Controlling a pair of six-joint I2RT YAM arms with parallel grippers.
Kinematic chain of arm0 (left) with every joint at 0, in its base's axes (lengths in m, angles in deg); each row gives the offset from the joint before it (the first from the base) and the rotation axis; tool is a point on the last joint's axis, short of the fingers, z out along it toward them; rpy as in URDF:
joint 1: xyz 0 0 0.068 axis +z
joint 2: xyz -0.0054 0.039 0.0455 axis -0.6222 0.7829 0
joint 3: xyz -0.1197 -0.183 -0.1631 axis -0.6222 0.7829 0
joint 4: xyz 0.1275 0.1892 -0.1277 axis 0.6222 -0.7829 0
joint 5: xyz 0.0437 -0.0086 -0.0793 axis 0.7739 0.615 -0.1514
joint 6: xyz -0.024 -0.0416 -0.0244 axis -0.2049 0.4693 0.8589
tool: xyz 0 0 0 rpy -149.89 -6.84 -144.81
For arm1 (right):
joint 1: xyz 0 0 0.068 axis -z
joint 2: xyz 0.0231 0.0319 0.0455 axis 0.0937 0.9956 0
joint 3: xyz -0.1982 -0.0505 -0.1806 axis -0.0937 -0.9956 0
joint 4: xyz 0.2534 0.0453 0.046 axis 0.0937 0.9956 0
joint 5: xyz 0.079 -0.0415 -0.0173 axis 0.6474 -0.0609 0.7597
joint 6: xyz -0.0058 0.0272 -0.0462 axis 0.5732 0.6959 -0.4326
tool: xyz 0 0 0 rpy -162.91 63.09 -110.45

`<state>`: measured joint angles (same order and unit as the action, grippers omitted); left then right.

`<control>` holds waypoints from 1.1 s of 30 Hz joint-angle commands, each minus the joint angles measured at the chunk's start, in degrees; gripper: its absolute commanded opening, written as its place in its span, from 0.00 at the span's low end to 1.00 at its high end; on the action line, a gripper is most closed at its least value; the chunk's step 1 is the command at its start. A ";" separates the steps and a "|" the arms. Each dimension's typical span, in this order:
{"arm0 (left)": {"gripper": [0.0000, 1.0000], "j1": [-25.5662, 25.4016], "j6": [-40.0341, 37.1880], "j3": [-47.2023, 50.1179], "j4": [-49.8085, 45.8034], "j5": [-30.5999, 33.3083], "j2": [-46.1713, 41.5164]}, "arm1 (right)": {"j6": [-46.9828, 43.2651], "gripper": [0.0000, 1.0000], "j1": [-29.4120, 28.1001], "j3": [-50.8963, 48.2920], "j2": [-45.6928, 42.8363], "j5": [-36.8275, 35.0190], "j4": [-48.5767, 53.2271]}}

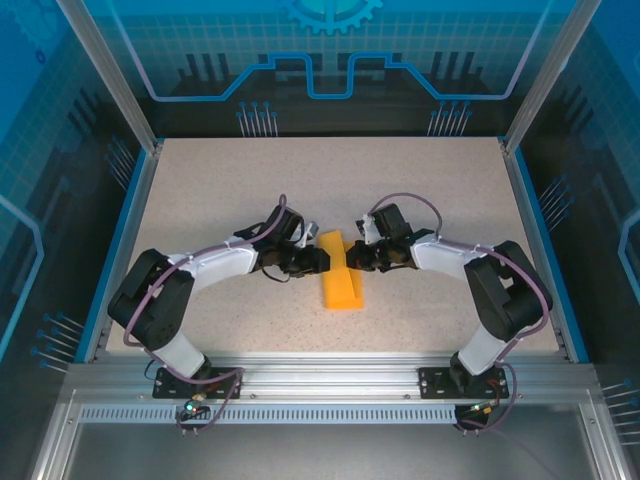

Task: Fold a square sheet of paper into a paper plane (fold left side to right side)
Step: First fold in half a square sheet of paper at the center of the table.

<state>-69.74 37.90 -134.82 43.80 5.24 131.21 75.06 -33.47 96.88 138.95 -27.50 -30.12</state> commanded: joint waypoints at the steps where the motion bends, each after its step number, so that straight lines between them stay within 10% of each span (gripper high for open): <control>1: 0.42 -0.46 -0.87 -1.53 -3.97 2.85 0.28 | -1.92 0.03 -0.53 1.84 0.98 -4.20 4.57; 13: 0.56 -0.89 1.92 -5.57 -3.70 2.89 7.07 | -3.15 0.02 -1.04 2.61 1.83 -9.35 9.15; 33: 0.51 -3.49 1.87 -11.71 -7.98 6.85 15.70 | -3.16 0.04 -1.96 2.63 3.21 -10.25 10.05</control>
<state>-72.63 39.83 -144.99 38.42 10.66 145.50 72.50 -34.63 98.63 141.14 -37.40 -21.66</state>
